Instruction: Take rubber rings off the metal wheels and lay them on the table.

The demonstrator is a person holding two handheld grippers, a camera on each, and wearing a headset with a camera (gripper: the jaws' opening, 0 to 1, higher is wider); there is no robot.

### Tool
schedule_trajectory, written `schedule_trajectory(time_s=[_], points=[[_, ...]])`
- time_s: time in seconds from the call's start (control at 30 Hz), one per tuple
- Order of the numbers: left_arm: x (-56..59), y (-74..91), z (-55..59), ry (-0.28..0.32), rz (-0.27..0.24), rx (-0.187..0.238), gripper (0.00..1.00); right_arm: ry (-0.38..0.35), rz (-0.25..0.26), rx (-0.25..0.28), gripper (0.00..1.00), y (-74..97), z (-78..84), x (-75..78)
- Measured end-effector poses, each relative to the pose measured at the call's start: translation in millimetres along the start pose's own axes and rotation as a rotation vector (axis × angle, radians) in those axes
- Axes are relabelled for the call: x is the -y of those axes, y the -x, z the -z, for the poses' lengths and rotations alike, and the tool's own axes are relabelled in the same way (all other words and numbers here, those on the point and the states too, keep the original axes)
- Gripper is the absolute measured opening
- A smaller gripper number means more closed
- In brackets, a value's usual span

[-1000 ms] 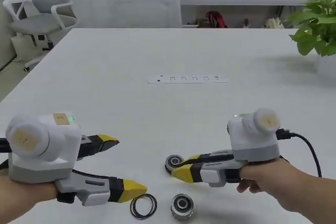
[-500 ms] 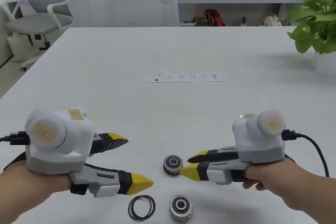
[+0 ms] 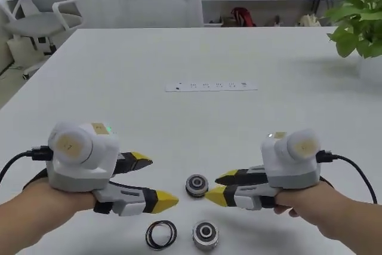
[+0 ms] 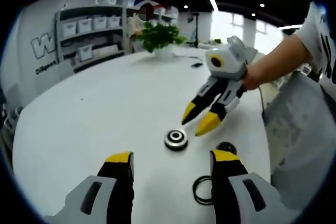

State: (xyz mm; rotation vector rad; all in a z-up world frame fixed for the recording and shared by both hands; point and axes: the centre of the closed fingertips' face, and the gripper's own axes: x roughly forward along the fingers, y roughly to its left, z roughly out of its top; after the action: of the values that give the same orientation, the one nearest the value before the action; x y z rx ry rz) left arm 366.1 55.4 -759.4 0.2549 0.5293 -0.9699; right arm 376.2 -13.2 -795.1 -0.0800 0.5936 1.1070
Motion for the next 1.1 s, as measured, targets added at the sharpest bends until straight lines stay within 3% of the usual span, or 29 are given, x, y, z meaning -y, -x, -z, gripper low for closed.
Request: schedule_trajectory(time_s=[0.37, 1.1], points=[[4.3, -17.4, 1.6, -0.015, 0.016, -0.019, 0.55, 0.014, 0.017, -0.006, 0.22, -7.3, 4.0, 4.0], [14.8, -47.0, -5.7, -0.031, 0.053, -0.029, 0.37, 0.017, 0.025, 0.004, 0.15, -13.3, 6.0, 5.0]])
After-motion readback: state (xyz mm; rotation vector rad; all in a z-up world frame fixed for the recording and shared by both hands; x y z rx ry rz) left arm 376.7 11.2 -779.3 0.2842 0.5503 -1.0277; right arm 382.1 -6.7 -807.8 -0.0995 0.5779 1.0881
